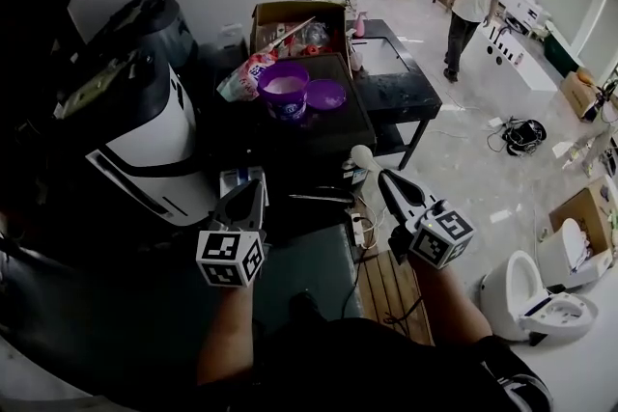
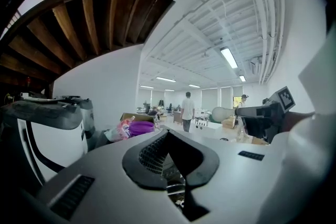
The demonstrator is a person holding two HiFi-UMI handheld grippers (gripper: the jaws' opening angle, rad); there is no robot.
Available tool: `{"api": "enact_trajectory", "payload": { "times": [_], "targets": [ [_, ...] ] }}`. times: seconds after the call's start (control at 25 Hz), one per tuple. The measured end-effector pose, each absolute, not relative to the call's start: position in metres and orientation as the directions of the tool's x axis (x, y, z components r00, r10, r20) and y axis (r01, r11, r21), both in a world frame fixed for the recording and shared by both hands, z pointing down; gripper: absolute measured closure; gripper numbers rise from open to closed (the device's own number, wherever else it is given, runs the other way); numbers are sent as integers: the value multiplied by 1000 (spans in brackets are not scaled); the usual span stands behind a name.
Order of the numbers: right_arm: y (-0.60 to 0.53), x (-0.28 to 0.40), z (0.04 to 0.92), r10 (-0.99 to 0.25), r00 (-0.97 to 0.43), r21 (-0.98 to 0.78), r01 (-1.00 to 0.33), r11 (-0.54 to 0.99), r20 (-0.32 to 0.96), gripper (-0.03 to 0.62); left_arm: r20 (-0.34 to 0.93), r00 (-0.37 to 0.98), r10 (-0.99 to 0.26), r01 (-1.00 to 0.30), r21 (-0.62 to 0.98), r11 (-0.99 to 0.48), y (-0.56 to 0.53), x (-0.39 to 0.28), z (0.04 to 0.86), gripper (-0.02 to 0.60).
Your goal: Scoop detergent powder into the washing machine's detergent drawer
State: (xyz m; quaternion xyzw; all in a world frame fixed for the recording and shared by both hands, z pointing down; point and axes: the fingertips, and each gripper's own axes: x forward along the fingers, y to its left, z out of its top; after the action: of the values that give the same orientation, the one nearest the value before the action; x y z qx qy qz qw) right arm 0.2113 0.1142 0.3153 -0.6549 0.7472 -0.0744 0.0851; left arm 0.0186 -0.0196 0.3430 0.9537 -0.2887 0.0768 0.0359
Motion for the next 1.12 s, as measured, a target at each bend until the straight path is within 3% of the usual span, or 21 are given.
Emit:
{"api": "enact_trajectory", "payload": {
  "times": [0.72, 1.12],
  "targets": [
    [-28, 189, 310, -986, -167, -189, -968, 162, 11, 574, 168, 825, -539, -556, 71, -828, -141, -4, 346, 574],
    [-107, 236, 325, -972, -233, -219, -949, 228, 0, 574, 215, 797, -564, -590, 80, -803, -197, 39, 360, 574]
  ]
}}
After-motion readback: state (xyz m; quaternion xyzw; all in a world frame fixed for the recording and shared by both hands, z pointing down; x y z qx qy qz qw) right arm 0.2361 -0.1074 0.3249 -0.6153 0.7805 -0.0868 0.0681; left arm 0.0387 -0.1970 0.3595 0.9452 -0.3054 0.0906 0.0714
